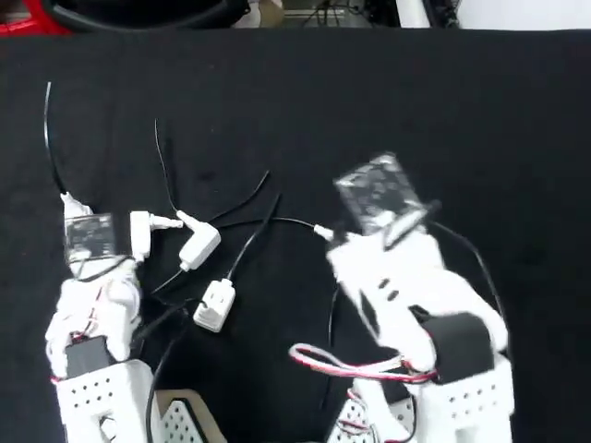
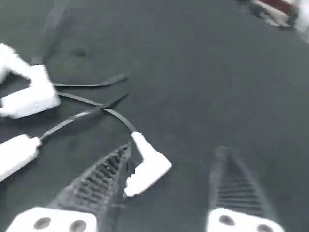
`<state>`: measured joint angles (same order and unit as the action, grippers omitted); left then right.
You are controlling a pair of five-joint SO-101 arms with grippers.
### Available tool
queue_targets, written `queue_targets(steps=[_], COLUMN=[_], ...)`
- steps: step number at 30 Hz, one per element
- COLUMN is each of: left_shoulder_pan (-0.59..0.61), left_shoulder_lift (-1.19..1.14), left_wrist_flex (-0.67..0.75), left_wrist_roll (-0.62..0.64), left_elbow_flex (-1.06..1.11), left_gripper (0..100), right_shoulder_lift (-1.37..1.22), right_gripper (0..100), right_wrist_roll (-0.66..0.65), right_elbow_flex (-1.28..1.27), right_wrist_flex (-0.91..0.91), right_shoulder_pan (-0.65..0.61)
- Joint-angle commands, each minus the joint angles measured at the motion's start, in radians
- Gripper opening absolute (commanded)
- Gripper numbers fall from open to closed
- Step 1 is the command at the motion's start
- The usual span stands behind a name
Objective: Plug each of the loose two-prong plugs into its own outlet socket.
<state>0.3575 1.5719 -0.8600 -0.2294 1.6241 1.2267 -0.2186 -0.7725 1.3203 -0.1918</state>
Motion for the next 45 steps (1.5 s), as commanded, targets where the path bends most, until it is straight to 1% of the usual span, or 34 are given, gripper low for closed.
queue_targets(steps=[1,4,6,12,13,17,20,25,29,30,45], left_shoulder_pan=[-0.076,-0.084,-0.076,-0.077,-0.079,-0.079,-0.079,-0.079,-0.079,-0.079,-0.079], left_shoulder_lift=[0.011,0.008,0.009,0.003,0.003,0.003,0.003,0.002,0.002,0.002,0.002], left_wrist_flex=[0.052,0.078,0.074,0.072,0.072,0.072,0.072,0.072,0.072,0.072,0.072], left_wrist_roll=[-0.049,-0.075,-0.08,-0.077,-0.077,-0.077,-0.077,-0.077,-0.077,-0.077,-0.077], left_elbow_flex=[0.025,0.087,0.084,0.084,0.084,0.084,0.084,0.084,0.084,0.084,0.084], left_gripper=[4,5,4,4,4,4,4,4,4,4,4], right_shoulder_lift=[0.113,0.223,0.311,0.653,0.676,0.611,0.624,0.63,0.63,0.631,0.63], right_gripper=[0.9,7.5,8.1,8.1,8.1,8.1,8.1,8.3,8.3,8.2,8.2], right_wrist_roll=[-0.005,-0.005,-0.005,-0.002,-0.005,-0.005,-0.005,-0.002,-0.005,-0.005,-0.005], right_elbow_flex=[-0.143,-0.337,-0.46,-0.751,-0.776,-0.848,-0.914,-0.914,-0.914,-0.914,-0.914], right_wrist_flex=[-0.121,-0.244,-0.295,-0.304,-0.307,-0.307,-0.301,-0.196,-0.041,-0.028,-0.034], right_shoulder_pan=[0.12,0.184,0.209,0.204,0.204,0.209,0.21,0.209,0.21,0.21,0.207])
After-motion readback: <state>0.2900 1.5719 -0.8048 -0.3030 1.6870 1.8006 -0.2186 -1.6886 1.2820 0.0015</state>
